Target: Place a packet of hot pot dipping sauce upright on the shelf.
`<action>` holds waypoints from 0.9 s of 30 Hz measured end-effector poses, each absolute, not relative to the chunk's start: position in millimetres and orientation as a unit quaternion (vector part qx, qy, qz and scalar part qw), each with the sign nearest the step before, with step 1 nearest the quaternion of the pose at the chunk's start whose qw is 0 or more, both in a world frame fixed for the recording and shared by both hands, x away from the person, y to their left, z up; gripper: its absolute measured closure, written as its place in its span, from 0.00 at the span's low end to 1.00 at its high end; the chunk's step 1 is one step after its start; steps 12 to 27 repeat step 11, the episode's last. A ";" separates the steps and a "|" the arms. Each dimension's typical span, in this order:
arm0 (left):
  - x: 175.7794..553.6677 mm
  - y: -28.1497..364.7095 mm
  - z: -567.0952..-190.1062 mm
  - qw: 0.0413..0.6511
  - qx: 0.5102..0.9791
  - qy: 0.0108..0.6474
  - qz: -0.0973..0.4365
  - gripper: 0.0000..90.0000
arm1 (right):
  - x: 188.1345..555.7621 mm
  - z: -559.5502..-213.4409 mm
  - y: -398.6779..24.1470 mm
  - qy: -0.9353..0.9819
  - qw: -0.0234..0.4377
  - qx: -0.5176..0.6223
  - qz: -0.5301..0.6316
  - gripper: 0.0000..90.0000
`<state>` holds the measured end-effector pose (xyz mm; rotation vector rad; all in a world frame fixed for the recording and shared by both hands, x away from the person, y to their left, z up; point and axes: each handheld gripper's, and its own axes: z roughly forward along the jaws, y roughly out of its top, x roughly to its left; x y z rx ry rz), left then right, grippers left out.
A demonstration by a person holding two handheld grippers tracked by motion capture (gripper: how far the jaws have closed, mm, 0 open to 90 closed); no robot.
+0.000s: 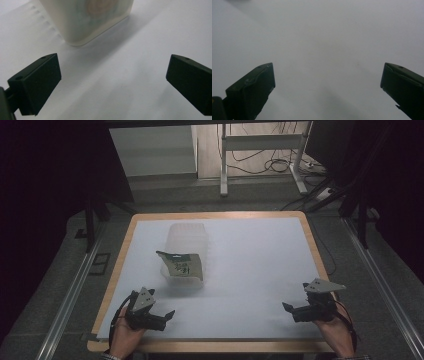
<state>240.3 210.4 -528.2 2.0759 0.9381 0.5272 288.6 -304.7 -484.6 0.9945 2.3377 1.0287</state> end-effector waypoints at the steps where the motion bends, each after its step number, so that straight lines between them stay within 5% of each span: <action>1: 240.3 210.3 -528.3 0.391 0.817 0.369 0.208 0.00 | 288.9 -486.7 -304.9 0.836 0.198 0.357 0.366 0.00; 27: 240.8 209.8 -528.2 0.390 0.818 0.368 0.208 0.00 | 291.6 -496.0 -308.6 0.839 0.191 0.365 0.357 0.00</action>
